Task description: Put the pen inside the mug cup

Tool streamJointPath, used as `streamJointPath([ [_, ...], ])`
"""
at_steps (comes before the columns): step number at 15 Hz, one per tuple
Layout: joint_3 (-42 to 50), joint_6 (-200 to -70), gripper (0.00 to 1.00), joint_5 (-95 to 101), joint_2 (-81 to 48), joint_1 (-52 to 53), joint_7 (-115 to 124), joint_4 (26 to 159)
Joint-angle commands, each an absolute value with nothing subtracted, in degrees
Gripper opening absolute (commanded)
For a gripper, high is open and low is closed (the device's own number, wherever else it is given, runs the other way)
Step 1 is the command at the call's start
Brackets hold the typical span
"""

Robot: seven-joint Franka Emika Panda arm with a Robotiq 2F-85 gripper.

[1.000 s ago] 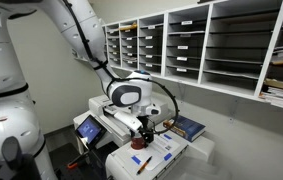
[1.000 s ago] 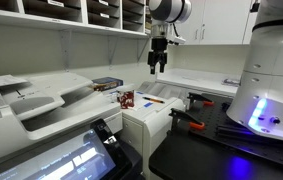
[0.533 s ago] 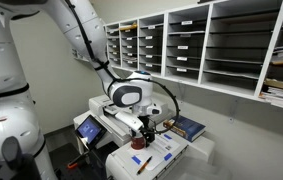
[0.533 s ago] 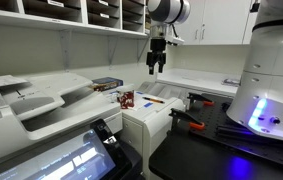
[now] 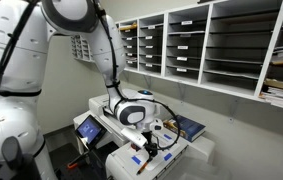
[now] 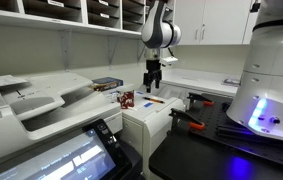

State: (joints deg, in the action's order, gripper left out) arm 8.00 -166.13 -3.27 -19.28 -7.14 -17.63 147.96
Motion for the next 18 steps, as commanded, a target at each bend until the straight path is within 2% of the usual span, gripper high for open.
streamJointPath([
  [1, 8.3, -167.3, 1.00, 0.5, -27.1, -8.1, -14.6, 142.1],
  [2, 8.7, -166.8, 0.76, 1.2, -29.1, -8.1, -14.2, 140.5],
  [4, 8.6, -165.7, 0.66, 2.4, -32.1, -8.6, -14.1, 138.0],
  [5, 8.7, -165.8, 0.56, 2.9, -33.4, -8.5, -13.9, 137.1],
  [13, 7.8, -164.9, 0.01, 4.8, -32.0, -8.7, -14.9, 137.4],
  [15, 9.5, -163.6, 0.00, 6.3, -31.3, -7.0, -14.0, 137.7],
  [16, 10.5, -162.3, 0.30, 7.5, -30.9, -5.9, -13.5, 137.8],
  [18, 12.4, -162.2, 0.38, 9.6, -30.3, -4.0, -11.9, 138.1],
])
